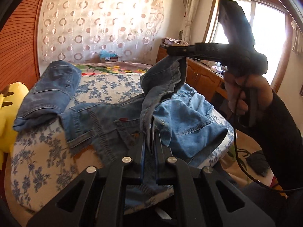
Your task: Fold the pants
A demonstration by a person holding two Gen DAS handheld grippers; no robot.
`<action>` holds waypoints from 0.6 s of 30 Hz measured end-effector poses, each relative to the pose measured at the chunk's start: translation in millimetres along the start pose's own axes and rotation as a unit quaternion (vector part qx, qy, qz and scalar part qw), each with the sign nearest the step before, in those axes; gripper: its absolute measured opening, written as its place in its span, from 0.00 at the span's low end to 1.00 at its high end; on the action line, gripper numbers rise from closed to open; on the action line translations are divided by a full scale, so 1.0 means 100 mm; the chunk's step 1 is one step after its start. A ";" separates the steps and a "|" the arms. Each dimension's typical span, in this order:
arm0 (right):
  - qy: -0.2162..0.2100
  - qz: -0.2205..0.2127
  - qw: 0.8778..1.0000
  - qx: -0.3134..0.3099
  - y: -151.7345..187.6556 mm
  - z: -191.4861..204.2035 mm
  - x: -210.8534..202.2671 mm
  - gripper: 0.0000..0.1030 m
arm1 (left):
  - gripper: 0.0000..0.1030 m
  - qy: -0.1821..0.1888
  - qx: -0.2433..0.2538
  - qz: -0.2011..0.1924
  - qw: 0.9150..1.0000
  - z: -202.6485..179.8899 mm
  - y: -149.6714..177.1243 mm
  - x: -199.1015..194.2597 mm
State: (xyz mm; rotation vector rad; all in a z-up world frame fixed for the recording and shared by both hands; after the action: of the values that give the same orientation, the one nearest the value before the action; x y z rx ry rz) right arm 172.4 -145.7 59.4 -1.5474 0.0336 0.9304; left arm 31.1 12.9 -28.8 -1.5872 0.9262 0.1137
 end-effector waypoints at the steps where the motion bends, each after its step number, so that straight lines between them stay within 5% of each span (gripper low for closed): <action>1: -0.006 0.001 1.000 -0.005 -0.03 0.07 0.05 0.02 | 0.03 -0.001 -0.002 0.000 1.000 0.02 0.02 -0.02; 18: -0.055 0.023 0.997 -0.047 -0.11 0.78 0.55 0.02 | 0.03 -0.008 -0.029 0.037 0.999 0.21 0.48 -0.01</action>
State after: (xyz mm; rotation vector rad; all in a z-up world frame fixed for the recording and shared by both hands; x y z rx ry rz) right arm 173.7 -51.1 44.7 -1.5844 -0.0533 1.0647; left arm 9.6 33.9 -71.8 -1.6032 0.9765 0.2066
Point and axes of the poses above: each gripper's, at about its wrist camera, not at the fingertips, and x roughly the way its jaws point, z to its left, y to its underside, the point moved 3 cm from there along x, roughly the way its jaws point, and after that the axes turned 3 degrees about y, right-handed, at the moved point
